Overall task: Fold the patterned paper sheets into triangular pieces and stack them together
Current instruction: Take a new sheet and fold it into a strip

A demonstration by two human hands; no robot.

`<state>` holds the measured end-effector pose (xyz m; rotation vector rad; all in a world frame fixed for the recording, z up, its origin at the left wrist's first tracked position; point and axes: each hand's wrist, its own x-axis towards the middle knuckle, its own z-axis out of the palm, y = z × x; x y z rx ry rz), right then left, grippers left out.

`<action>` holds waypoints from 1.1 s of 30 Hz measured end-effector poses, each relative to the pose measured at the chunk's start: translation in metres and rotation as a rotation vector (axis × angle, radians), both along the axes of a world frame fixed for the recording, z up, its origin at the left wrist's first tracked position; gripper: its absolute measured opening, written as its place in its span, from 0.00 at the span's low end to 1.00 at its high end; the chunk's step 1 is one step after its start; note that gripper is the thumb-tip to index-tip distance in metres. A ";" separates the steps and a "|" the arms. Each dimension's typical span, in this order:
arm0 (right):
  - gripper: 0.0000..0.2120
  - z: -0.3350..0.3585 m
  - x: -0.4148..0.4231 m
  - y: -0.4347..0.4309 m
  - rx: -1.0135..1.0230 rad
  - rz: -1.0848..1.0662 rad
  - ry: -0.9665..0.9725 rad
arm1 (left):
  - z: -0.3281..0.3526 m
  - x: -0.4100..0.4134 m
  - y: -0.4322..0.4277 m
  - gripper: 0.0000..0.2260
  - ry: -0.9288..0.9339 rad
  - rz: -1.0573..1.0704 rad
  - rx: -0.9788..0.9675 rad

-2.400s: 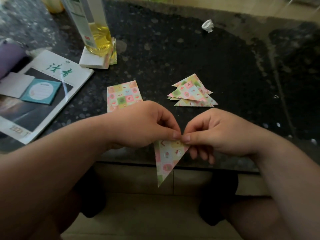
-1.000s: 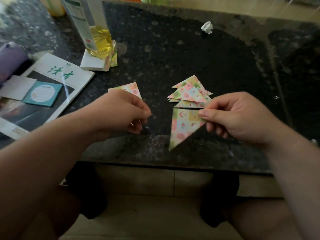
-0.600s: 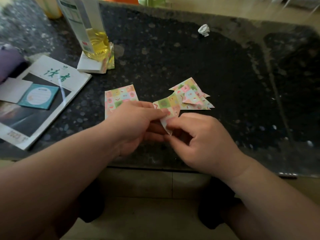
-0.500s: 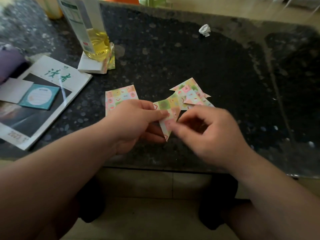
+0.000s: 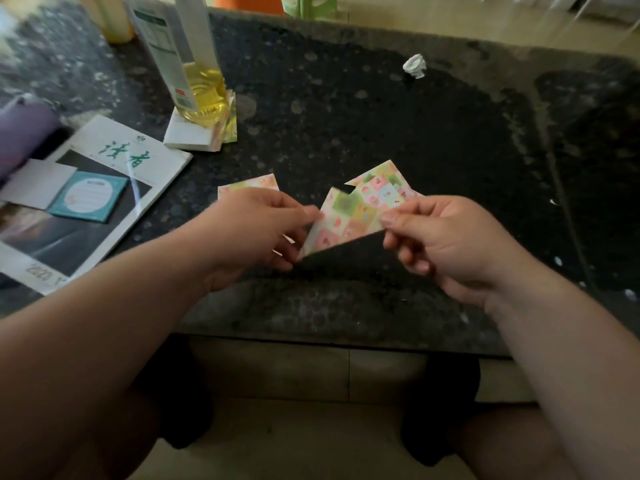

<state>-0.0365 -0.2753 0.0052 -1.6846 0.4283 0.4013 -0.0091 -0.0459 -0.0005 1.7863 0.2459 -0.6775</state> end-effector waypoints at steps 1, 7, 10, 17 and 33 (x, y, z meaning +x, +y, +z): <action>0.06 0.000 0.005 -0.003 0.018 -0.050 -0.026 | 0.002 0.004 0.004 0.10 -0.054 0.026 0.033; 0.05 -0.011 0.033 -0.024 -0.079 -0.316 0.035 | 0.008 0.026 0.048 0.08 -0.245 0.112 0.306; 0.05 -0.017 0.039 -0.021 -0.332 -0.393 0.086 | 0.000 0.025 0.063 0.07 -0.220 0.062 0.457; 0.07 -0.025 0.039 0.055 -0.644 0.019 -0.242 | -0.023 0.014 0.072 0.14 -0.277 -0.147 0.777; 0.04 -0.026 0.055 0.142 -0.274 0.027 0.050 | -0.045 0.004 0.072 0.21 -0.377 -0.197 0.794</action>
